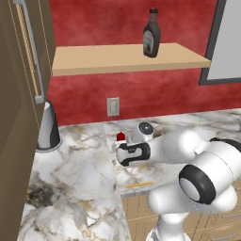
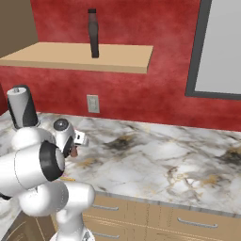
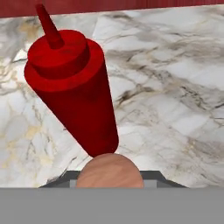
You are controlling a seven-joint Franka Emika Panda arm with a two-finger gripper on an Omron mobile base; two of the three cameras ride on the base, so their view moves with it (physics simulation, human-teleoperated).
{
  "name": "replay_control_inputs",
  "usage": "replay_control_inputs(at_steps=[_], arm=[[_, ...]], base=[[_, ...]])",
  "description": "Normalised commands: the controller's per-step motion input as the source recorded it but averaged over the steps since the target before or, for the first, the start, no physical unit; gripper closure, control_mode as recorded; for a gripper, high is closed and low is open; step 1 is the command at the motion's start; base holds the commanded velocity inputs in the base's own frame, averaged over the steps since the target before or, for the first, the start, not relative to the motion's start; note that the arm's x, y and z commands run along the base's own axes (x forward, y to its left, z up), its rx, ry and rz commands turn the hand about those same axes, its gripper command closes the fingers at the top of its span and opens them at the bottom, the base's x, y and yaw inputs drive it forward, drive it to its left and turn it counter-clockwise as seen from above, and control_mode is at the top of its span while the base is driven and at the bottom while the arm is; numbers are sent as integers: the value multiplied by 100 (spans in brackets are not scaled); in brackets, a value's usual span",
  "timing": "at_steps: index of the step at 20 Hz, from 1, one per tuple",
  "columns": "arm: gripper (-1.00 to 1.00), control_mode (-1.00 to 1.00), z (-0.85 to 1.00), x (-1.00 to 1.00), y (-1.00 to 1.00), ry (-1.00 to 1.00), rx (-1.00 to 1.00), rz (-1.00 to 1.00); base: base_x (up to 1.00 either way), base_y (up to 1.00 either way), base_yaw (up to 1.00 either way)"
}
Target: There are various items on the counter. Only move the condiments/shakers into the cabinet.
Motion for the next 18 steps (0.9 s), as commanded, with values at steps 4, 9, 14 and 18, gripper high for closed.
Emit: replay_control_inputs(at_steps=[4, 9, 14, 18], arm=[[100, -100, 74, -49, 0, -13, 0, 0], [100, -100, 100, -39, 0, -6, 0, -1], [100, -100, 100, -56, 2, -14, 0, -1], [100, -100, 100, -64, 0, -30, 0, 0]], base=[[0, 0, 0], [0, 0, 0], [0, 0, 0], [0, 0, 0]])
